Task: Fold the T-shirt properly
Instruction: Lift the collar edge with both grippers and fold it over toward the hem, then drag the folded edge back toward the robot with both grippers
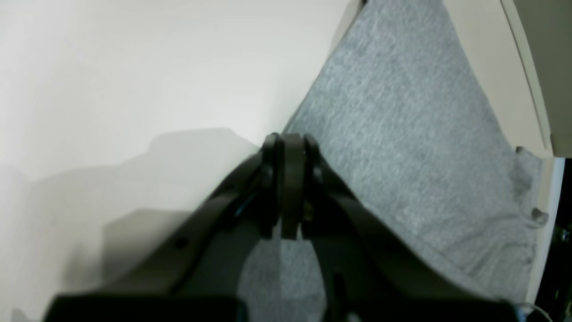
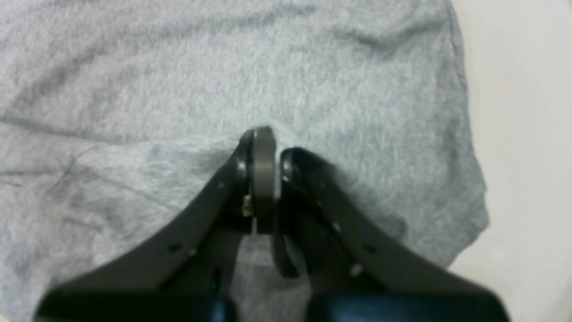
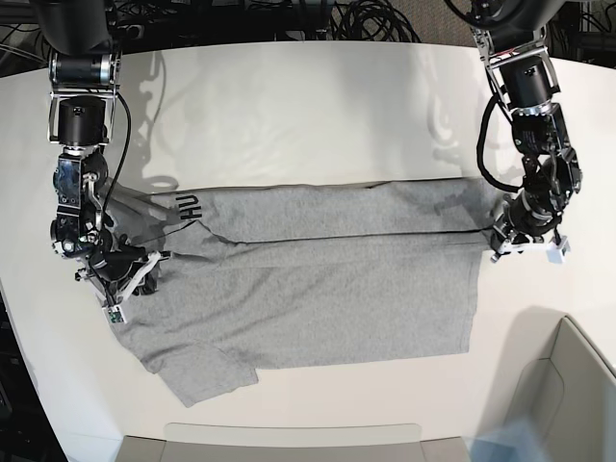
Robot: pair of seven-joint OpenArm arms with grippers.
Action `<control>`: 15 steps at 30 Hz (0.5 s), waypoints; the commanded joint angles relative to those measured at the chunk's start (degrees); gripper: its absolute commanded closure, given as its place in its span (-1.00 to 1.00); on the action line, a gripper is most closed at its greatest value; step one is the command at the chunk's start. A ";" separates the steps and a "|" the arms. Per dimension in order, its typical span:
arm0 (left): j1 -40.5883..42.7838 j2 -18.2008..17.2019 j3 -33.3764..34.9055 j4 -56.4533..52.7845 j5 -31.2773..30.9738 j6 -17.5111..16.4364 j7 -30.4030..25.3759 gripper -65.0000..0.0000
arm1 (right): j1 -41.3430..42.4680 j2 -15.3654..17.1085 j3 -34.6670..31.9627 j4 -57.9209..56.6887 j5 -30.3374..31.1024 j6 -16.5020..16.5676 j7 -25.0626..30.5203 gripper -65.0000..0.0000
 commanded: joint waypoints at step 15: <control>1.01 -0.67 -0.43 8.99 -0.95 -0.13 1.79 0.75 | -3.12 7.02 0.77 9.74 10.89 -0.17 1.56 0.29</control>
